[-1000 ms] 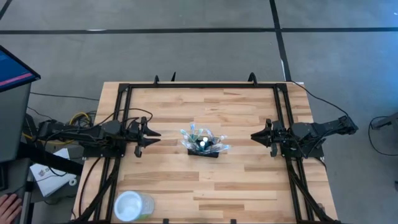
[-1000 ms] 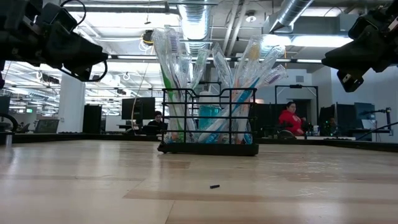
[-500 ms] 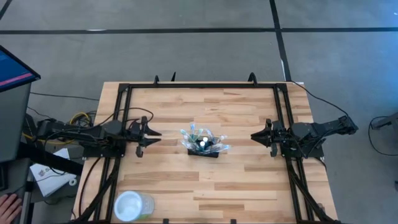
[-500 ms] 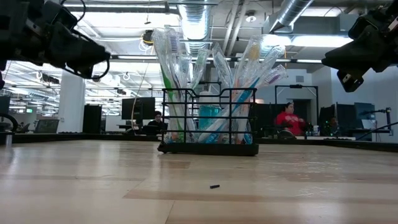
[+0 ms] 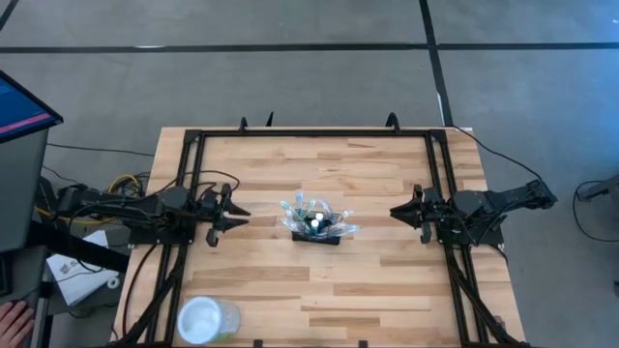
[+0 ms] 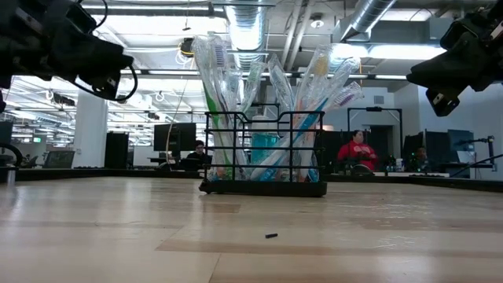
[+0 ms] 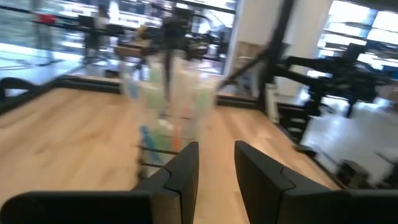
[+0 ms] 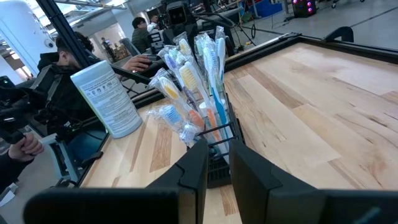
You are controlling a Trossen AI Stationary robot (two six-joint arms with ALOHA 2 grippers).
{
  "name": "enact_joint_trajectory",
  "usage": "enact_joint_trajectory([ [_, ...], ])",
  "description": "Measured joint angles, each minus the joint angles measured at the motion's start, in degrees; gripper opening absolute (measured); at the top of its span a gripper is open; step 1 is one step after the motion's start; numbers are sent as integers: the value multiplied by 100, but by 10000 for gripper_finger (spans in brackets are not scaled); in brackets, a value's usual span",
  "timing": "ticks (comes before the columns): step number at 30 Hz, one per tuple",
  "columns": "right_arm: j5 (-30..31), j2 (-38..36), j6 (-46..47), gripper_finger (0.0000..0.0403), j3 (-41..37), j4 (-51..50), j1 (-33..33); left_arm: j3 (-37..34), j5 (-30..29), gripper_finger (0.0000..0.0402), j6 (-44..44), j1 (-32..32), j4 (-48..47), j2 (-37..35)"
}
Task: Pick & Place toothbrushing station
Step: Return to Home Position
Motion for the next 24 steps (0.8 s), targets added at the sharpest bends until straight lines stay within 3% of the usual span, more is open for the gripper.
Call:
enact_joint_trajectory([
  [3, 0, 0, 0, 59, 0, 2, 0, 0, 404, 99, 0, 42, 9, -37],
  [7, 0, 0, 0, 59, 0, 0, 0, 0, 512, 99, -186, 107, 136, -132],
  [14, 1, -2, 0, 59, 0, 0, 0, 0, 954, 99, 50, 258, 260, -887],
  [19, 0, -1, 0, 59, 0, 2, -1, -1, 1048, 99, -144, 406, -511, -1376],
  [24, 0, 0, 0, 59, 0, 0, -2, -2, 1049, 99, -13, 442, -664, -1345],
])
